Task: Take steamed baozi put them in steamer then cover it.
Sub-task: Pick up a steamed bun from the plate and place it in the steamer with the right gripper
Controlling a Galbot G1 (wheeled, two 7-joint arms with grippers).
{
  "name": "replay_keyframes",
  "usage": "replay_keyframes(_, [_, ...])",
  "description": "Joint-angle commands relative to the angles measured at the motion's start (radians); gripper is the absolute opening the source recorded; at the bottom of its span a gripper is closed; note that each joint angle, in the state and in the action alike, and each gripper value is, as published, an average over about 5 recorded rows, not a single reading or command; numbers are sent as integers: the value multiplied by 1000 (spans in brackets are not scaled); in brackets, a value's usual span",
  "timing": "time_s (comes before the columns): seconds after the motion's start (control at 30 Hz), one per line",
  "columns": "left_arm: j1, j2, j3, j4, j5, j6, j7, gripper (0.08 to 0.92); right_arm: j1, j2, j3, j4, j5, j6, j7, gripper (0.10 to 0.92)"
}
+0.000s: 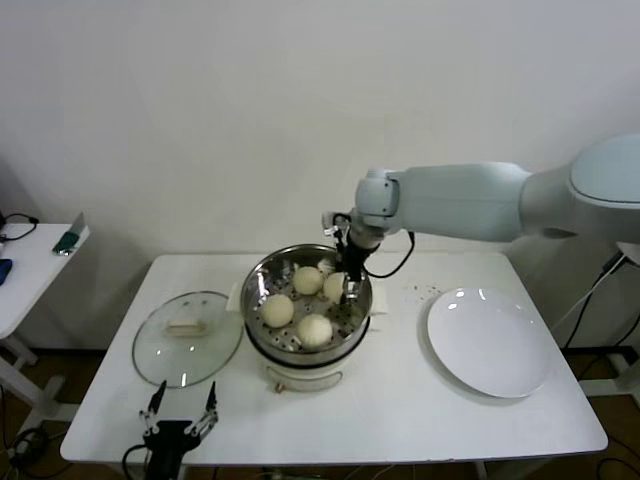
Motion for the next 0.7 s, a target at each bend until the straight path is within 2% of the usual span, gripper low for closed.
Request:
replay_keyframes(0.03, [-3, 4, -5, 15, -5, -4, -1, 823, -59, 25, -17, -16, 6, -6, 20, 721])
replay_keyframes(0.23, [-12, 4, -5, 19, -4, 1, 0, 823, -68, 22, -12, -29, -8, -7, 23, 727])
replay_keyframes(0.47, [-23, 3, -2, 19, -1, 7, 1, 823, -57, 7, 12, -33, -13, -6, 20, 813])
replay_keyframes(0.7, [-25, 3, -5, 21, 0, 8, 0, 823, 12, -46, 34, 11, -16, 1, -25, 823])
